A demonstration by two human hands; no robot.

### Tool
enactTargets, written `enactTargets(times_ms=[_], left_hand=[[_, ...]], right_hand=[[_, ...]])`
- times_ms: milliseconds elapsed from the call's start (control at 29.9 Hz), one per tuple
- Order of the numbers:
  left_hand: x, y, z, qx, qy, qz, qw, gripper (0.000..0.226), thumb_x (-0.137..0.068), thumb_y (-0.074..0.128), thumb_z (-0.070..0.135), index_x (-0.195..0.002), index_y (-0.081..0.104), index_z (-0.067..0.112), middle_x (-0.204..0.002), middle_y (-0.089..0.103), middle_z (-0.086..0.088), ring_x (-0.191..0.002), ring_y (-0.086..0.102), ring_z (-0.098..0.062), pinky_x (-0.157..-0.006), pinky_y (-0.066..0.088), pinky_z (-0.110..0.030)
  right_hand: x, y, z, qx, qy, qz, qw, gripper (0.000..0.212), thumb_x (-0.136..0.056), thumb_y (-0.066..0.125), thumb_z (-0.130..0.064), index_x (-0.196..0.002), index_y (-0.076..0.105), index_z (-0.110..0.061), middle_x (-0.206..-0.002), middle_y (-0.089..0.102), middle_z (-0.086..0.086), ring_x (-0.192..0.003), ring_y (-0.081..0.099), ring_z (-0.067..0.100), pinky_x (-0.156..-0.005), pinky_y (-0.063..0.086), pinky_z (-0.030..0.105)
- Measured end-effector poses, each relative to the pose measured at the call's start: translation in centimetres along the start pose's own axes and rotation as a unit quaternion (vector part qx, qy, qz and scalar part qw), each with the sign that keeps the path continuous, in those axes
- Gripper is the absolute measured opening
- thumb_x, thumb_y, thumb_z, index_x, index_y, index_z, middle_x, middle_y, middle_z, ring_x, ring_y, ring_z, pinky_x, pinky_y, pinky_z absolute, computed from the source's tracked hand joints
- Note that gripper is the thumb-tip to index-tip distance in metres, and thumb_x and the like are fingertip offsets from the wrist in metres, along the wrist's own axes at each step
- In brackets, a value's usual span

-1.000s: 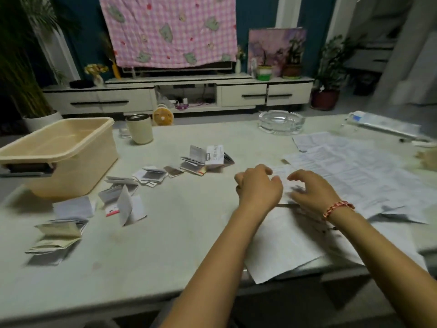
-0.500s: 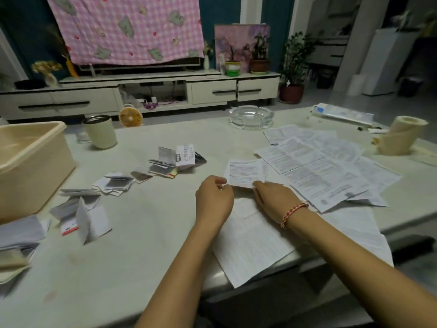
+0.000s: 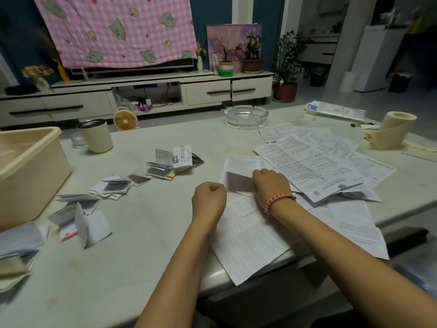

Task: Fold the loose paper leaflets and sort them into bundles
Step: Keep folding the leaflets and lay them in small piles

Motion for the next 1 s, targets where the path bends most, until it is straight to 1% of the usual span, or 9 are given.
enactTargets(times_ms=[134, 234, 402, 502, 636, 736, 837, 904, 1004], left_hand=[[-0.1, 0.4, -0.1, 0.001, 0.008, 0.002, 1.000, 0.014, -0.085, 0.043, 0.004, -0.081, 0.047, 0.016, -0.082, 0.043, -0.006, -0.078, 0.036, -0.018, -0.070, 0.034, -0.031], [-0.1, 0.4, 0.1, 0.010, 0.018, 0.005, 1.000, 0.011, -0.088, 0.045, 0.008, -0.082, 0.050, 0.015, -0.080, 0.047, -0.005, -0.076, 0.039, -0.019, -0.070, 0.037, -0.031], [0.0, 0.5, 0.4, 0.049, 0.010, -0.004, 0.999, 0.016, -0.092, 0.048, 0.018, -0.077, 0.053, 0.017, -0.085, 0.054, 0.000, -0.078, 0.046, -0.018, -0.072, 0.040, -0.029], [-0.1, 0.9, 0.4, 0.073, -0.001, -0.017, 0.997, 0.017, -0.094, 0.049, 0.023, -0.077, 0.052, 0.020, -0.088, 0.054, 0.000, -0.083, 0.048, -0.018, -0.072, 0.040, -0.029], [-0.1, 1.3, 0.8, 0.092, -0.013, -0.030, 0.995, 0.013, -0.094, 0.050, 0.027, -0.087, 0.057, 0.019, -0.099, 0.058, -0.002, -0.090, 0.053, -0.018, -0.077, 0.043, -0.029], [-0.3, 1.7, 0.4, 0.137, -0.059, -0.054, 0.987, 0.016, -0.094, 0.052, 0.030, -0.085, 0.058, 0.018, -0.096, 0.055, -0.004, -0.083, 0.050, -0.017, -0.066, 0.040, -0.026], [-0.3, 2.2, 0.1, 0.187, -0.101, -0.092, 0.973, 0.023, -0.092, 0.054, 0.035, -0.103, 0.058, 0.015, -0.099, 0.055, -0.004, -0.081, 0.051, -0.017, -0.064, 0.042, -0.026], [-0.2, 2.7, -0.1, 0.204, -0.117, -0.122, 0.964, 0.025, -0.091, 0.055, 0.037, -0.105, 0.055, 0.015, -0.092, 0.052, -0.004, -0.070, 0.048, -0.015, -0.061, 0.040, -0.027], [0.1, 3.4, 0.0, 0.228, -0.122, -0.143, 0.955, 0.021, -0.090, 0.057, 0.036, -0.096, 0.052, 0.017, -0.072, 0.042, -0.001, -0.051, 0.034, -0.012, -0.052, 0.030, -0.024]], right_hand=[[-0.7, -0.3, 1.0, -0.030, 0.008, -0.013, 0.999, 0.025, -0.092, 0.038, -0.001, -0.112, 0.051, -0.008, -0.106, 0.061, 0.011, -0.095, 0.058, 0.030, -0.069, 0.036, 0.031], [-1.0, -2.8, 2.4, -0.190, 0.076, 0.064, 0.977, 0.027, -0.095, 0.038, -0.004, -0.112, 0.058, -0.008, -0.098, 0.065, 0.015, -0.090, 0.059, 0.034, -0.071, 0.045, 0.034], [-0.6, -9.0, 5.2, -0.429, 0.154, 0.232, 0.859, 0.024, -0.096, 0.041, -0.006, -0.089, 0.061, 0.005, -0.075, 0.052, 0.007, -0.070, 0.044, 0.018, -0.053, 0.029, 0.023], [-0.3, -11.5, 6.9, -0.548, 0.195, 0.264, 0.769, 0.028, -0.097, 0.044, -0.015, -0.090, 0.060, 0.008, -0.076, 0.049, 0.009, -0.072, 0.043, 0.018, -0.062, 0.036, 0.019], [0.4, -13.0, 8.1, -0.721, 0.238, 0.231, 0.609, 0.021, -0.098, 0.045, -0.022, -0.095, 0.061, -0.008, -0.094, 0.063, 0.008, -0.089, 0.060, 0.025, -0.086, 0.051, 0.037], [0.3, -13.1, 7.5, -0.844, 0.200, 0.192, 0.459, 0.015, -0.099, 0.042, -0.014, -0.104, 0.056, -0.011, -0.096, 0.064, 0.003, -0.085, 0.062, 0.016, -0.089, 0.050, 0.038], [0.1, -12.4, 6.7, -0.912, 0.188, 0.134, 0.338, 0.020, -0.100, 0.037, -0.013, -0.101, 0.057, -0.009, -0.089, 0.070, 0.005, -0.077, 0.065, 0.016, -0.087, 0.048, 0.039], [0.2, -11.7, 6.2, -0.924, 0.189, 0.114, 0.313, 0.023, -0.101, 0.035, -0.014, -0.093, 0.057, -0.009, -0.072, 0.072, 0.003, -0.064, 0.068, 0.013, -0.080, 0.049, 0.037], [0.5, -9.6, 5.7, -0.905, 0.217, 0.134, 0.340, 0.017, -0.098, 0.040, -0.007, -0.094, 0.057, -0.007, -0.093, 0.068, 0.008, -0.073, 0.065, 0.017, -0.083, 0.052, 0.037]])
Point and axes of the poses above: each hand's wrist, its own x-axis away from the middle knuckle, its own y-axis out of the palm, z = x × y, the point moved 6 cm from there along -x, towards the middle knuckle
